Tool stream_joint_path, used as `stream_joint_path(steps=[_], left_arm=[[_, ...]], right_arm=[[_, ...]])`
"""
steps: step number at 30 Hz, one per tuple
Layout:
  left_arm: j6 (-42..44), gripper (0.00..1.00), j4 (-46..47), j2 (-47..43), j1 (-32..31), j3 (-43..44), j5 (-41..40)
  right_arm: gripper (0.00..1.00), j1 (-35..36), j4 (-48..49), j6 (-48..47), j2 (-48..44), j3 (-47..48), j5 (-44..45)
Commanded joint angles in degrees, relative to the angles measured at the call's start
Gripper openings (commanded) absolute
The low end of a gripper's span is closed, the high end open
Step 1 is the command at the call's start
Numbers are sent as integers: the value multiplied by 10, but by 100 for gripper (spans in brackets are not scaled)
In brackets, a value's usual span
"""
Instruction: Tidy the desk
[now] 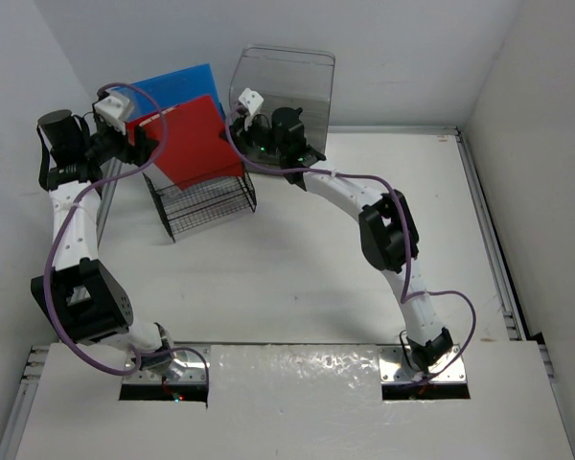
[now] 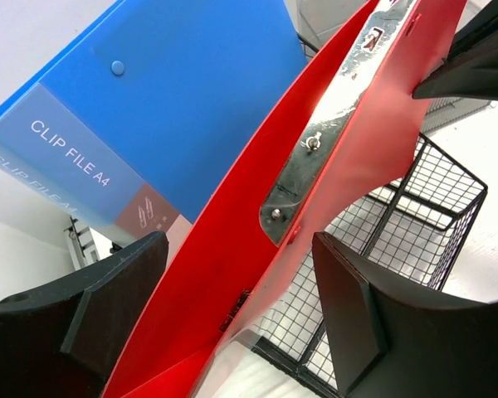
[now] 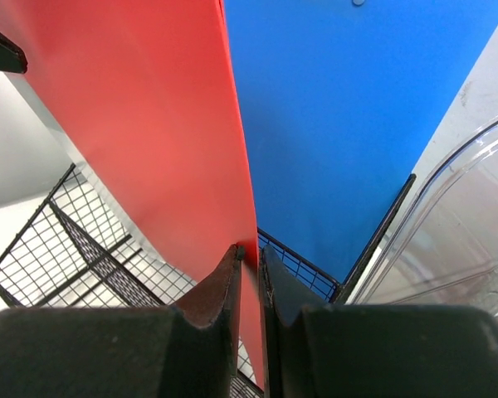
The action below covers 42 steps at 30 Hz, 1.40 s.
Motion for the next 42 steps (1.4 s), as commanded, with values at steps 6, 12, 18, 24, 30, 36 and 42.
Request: stream_joint_path(steps=[6,12,18,24,30,36,42], left_arm=[[-10,50,19,-22,-5,35,-6],[-15,13,16,-21,-5,36,24],[-31,6,32,-15,-10,51,37],[-44,8,49,2,-24,64,0],[-54,12,51,14,-24,80,-13],[-50,38,43,18,-26,77,-25],[-51,57,43,18,-27,86,-55]], right_arm=[[6,-2,69,40,23,34,-25],[2,-2,98,68,18,6,-47],[1,-3,107,83,19,-11,-51],[1,-3,111,107,25,-32,-42],[1,-3,120,133,34,-64,-37],[17,-4,99,112,27,-90,-16],[51,-7,53,50,-22,-116,-6]])
